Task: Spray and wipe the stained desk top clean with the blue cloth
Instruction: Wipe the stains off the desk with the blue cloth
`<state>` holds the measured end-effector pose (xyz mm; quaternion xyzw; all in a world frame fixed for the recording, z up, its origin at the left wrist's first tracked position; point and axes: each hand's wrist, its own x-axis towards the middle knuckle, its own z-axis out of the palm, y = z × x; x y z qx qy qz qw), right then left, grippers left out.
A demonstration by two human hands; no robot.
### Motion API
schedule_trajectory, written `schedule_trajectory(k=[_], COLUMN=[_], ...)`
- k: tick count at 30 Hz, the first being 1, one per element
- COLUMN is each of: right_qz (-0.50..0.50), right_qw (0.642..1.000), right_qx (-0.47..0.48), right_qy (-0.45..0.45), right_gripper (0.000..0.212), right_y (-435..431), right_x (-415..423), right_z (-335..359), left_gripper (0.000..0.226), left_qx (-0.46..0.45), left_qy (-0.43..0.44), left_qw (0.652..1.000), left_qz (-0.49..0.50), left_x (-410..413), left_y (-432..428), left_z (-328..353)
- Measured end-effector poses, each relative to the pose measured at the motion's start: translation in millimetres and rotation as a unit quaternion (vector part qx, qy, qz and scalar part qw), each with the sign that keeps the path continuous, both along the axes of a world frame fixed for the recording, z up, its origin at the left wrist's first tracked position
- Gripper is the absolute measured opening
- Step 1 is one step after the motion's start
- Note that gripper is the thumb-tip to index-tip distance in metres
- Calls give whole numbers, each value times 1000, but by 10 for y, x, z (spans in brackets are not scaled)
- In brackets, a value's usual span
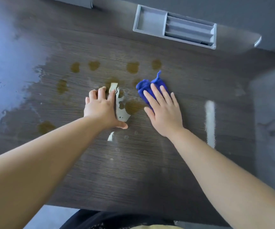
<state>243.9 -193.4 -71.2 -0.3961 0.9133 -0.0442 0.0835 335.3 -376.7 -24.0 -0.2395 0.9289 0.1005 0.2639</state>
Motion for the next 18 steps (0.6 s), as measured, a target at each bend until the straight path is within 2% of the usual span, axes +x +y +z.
schedule_trajectory(k=[1, 3, 5, 8, 10, 12, 15, 18], right_qz=[27, -10, -115, -276, -329, -276, -70, 116], right_qw=[1000, 1000, 993, 961, 944, 961, 997, 993], right_qx=[7, 17, 26, 18, 6, 6, -9, -9], right_qy=[9, 11, 2, -14, -35, -30, -4, 0], right_gripper=[54, 53, 51, 51, 52, 53, 53, 50], right_y=[156, 376, 355, -102, -472, -710, -623, -91], right_x=[-47, -303, -622, -974, -1009, -833, -375, -299], right_z=[-8, 2, 23, 74, 83, 42, 16, -5], left_gripper=[130, 130, 130, 130, 130, 130, 130, 129], left_qx=[-1, -5, -2, 2, 1, -1, -3, -3], left_qy=[-8, -24, -35, -38, -37, -39, -39, -39], left_qw=[1000, 1000, 999, 999, 999, 999, 999, 999], left_qz=[-7, -19, -18, -16, -18, -20, -19, -27], left_x=[-14, -39, -61, -71, -72, -80, -95, -90], left_y=[-11, -11, -6, -7, -8, -4, -1, -3], left_z=[-7, -9, -7, 3, 10, 16, 21, 21])
